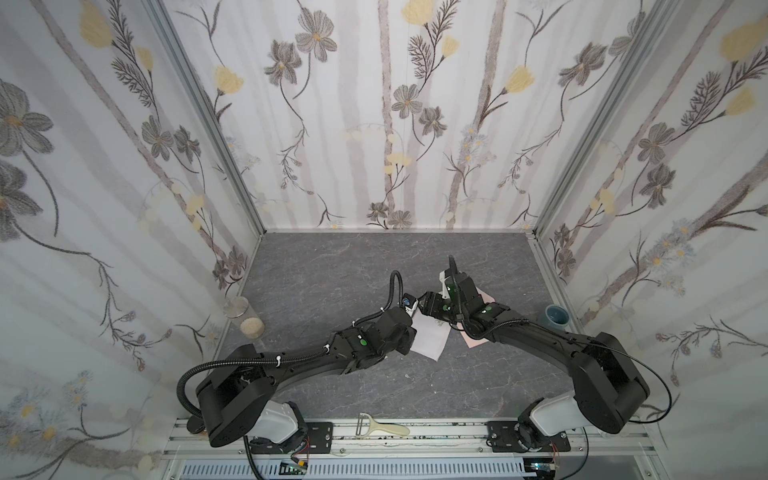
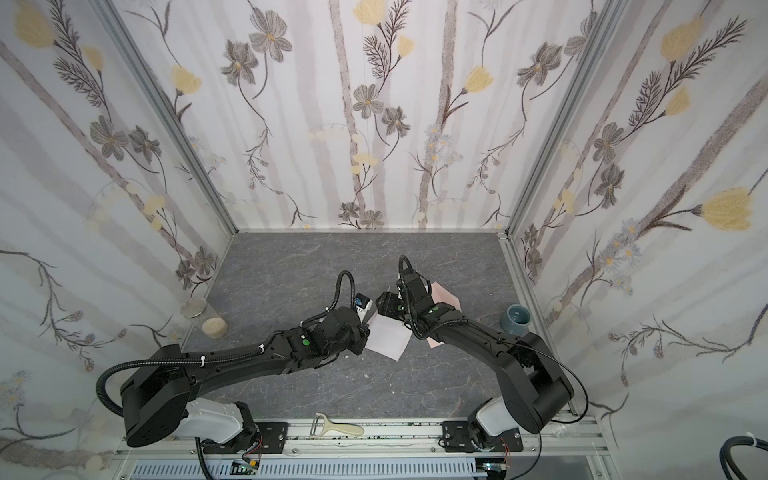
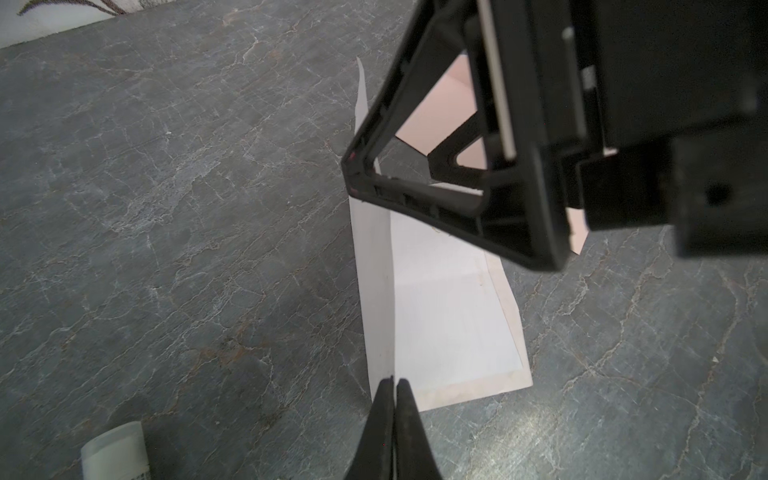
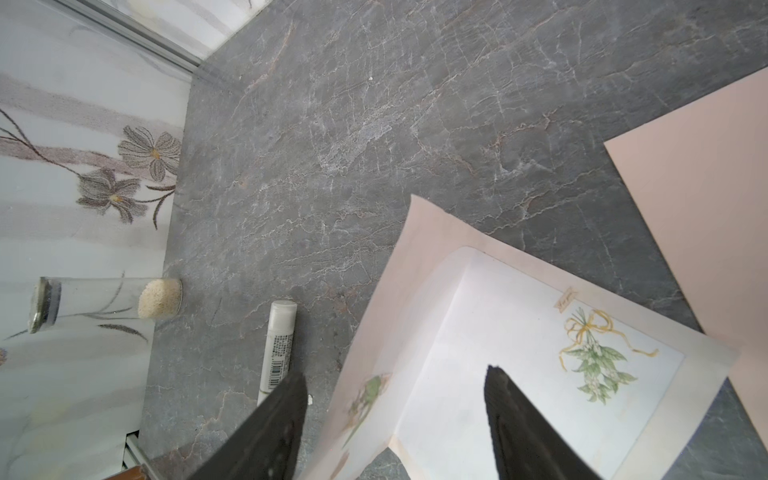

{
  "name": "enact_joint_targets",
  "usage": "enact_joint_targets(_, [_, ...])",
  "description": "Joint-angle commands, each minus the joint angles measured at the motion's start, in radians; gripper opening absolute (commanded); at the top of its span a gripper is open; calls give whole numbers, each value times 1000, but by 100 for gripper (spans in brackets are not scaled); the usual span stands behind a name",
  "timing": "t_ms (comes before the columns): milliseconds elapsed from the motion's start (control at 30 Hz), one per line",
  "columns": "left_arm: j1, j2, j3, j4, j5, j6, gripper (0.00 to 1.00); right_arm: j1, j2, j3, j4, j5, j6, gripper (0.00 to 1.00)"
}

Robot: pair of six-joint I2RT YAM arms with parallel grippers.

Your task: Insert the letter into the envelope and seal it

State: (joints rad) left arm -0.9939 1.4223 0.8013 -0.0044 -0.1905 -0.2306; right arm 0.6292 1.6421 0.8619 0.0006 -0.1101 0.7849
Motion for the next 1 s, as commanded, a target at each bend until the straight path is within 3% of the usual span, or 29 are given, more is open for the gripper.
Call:
enact_joint_targets(0, [-4, 4, 12, 23, -1, -22, 0, 1, 17, 9, 34, -3, 24, 68])
enact_joint_targets(300, [-23, 18, 16, 23, 3, -29, 0, 1, 37, 25, 31, -7, 24, 59])
enact_joint_targets(633, [-38, 41, 31, 23, -5, -29, 0, 5, 66, 45, 20, -10, 17, 55])
enact_joint_targets(933, [-42, 31, 36, 24, -15, -39, 0, 6, 76, 36, 21, -16, 17, 20])
enact_joint_targets(967, [-42, 27, 36, 24, -14, -42, 9, 6, 75, 33, 23, -16, 17, 18])
